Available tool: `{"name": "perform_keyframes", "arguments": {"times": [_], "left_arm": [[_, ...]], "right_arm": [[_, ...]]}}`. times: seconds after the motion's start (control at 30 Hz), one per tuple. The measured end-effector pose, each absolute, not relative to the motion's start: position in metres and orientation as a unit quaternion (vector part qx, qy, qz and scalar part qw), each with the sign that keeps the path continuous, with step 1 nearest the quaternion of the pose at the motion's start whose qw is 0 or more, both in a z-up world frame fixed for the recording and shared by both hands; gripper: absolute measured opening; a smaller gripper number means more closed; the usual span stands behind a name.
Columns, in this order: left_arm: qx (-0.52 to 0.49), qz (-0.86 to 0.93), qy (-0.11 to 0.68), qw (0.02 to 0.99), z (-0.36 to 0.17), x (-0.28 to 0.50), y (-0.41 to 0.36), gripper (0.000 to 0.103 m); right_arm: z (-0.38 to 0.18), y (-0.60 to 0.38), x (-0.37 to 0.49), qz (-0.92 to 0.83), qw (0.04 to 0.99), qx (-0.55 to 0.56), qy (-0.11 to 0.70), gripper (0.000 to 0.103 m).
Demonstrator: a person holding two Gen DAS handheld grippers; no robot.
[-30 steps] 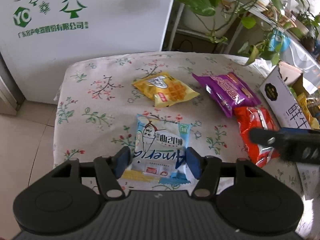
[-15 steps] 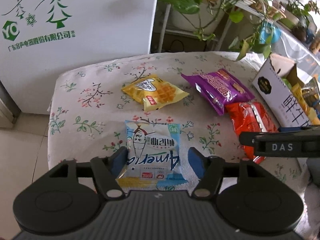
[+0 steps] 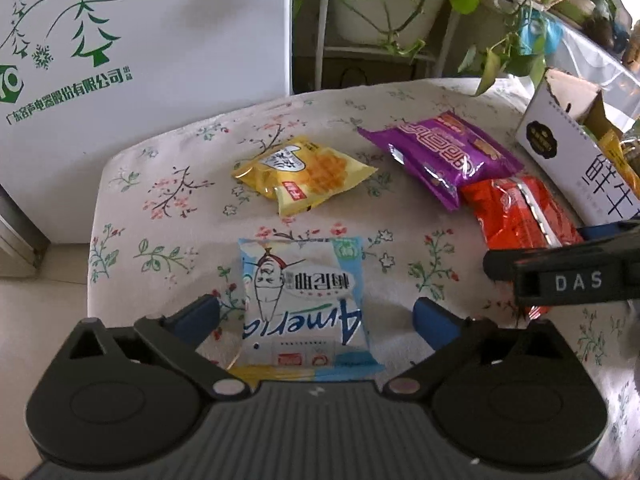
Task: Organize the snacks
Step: 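Grasp the white Amerta bag with the left tool while the right tool grasps the red-orange bag, then carry the Amerta bag with the left tool while the right tool carries the red bag to the box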
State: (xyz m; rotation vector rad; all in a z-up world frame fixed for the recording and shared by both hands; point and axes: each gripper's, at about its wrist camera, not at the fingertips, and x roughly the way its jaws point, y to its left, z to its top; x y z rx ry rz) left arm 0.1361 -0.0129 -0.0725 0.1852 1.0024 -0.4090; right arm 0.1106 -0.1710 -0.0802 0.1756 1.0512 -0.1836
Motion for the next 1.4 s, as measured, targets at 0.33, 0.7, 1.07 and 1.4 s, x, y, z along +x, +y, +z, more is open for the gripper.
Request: {"name": "perform_keyframes", "arguments": {"times": [0.33,0.7,1.07,1.4], "left_arm": [[0.086,-0.185,0.479,0.854,-0.072,0.136,-0.014,0.102],[0.062,-0.153,0.477,0.864,-0.061,0.144,-0.004,0.057],[0.033,-0.136,0.471,0.871,-0.046,0.139,0.001,0.049],[0.012,-0.125,0.434,0.892,-0.016,0.131,0.000,0.049]], "right_arm": [[-0.080,-0.172,0.112,-0.082,0.856,0.085,0.503,0.101],[-0.070,-0.180,0.108,-0.076,0.862,0.097,0.492,0.076],[-0.050,-0.185,0.094,-0.045,0.866,0.127,0.481,0.076],[-0.024,-0.182,0.082,-0.009,0.882,0.121,0.455,0.076]]}}
